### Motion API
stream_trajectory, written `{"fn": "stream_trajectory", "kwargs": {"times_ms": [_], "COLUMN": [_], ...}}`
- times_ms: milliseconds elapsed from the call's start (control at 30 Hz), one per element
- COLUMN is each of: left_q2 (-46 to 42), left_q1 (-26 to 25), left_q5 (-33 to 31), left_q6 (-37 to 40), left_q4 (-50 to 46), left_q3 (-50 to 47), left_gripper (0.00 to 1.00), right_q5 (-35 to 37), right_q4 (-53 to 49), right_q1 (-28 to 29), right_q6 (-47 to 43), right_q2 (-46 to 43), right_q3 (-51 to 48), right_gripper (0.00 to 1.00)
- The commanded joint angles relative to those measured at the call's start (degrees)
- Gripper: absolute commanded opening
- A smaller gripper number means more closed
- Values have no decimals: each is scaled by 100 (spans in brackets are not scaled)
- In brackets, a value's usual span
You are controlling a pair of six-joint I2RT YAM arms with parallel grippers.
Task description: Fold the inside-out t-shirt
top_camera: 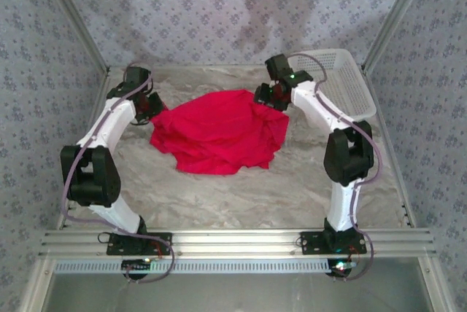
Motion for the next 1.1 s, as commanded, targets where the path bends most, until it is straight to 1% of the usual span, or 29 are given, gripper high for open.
{"fn": "stream_trajectory", "kwargs": {"times_ms": [0, 67, 167, 400, 500, 533, 567, 600, 633, 667, 700, 800, 900, 1033, 1067], "left_q2": [-279, -307, -385, -443, -482, -481, -483, -478, -483, -483, -492, -597, -806, -1232, -1367], "left_q1": [9, 15, 19, 19, 22, 23, 20, 23, 20, 20, 26, 78, 261, 592, 645], "left_q5": [140, 145, 159, 225, 246, 247, 253, 254, 255, 248, 239, 161, 188, 476, 540], "left_q6": [-71, -50, -29, -20, -40, -40, -36, -32, -24, -16, -8, 1, 12, -38, -49], "left_q4": [235, 206, 222, 221, 266, 261, 267, 244, 237, 211, 164, -38, -327, -623, -668], "left_q3": [-94, -136, -216, -330, -404, -415, -408, -414, -401, -389, -356, -186, 115, 792, 979], "left_gripper": [0, 0, 0, 0, 0, 0, 0, 0, 0, 0, 0, 0, 0, 0, 0], "right_q5": [207, 48, 107, 276, 250, 241, 241, 231, 218, 211, 211, 174, 111, 107, 72], "right_q4": [366, 563, 673, 757, 963, 977, 949, 850, 810, 625, 540, 312, 42, -141, -125], "right_q1": [171, 142, 118, 28, -68, -89, -105, -115, -125, -125, -126, -108, -98, -103, -115], "right_q6": [26, 29, 142, 231, 302, 315, 329, 341, 338, 342, 319, 202, 123, 116, -59], "right_q2": [-176, -24, 312, 1245, 1557, 1638, 1749, 1844, 1928, 1957, 1931, 1441, 633, -610, -928], "right_q3": [-554, -739, -615, 4, 305, 433, 568, 737, 894, 996, 1066, 1086, 1125, 1240, 1252], "right_gripper": [54, 56, 56, 57, 56, 54, 52, 38, 20, 7, 0, 0, 0, 0, 0]}}
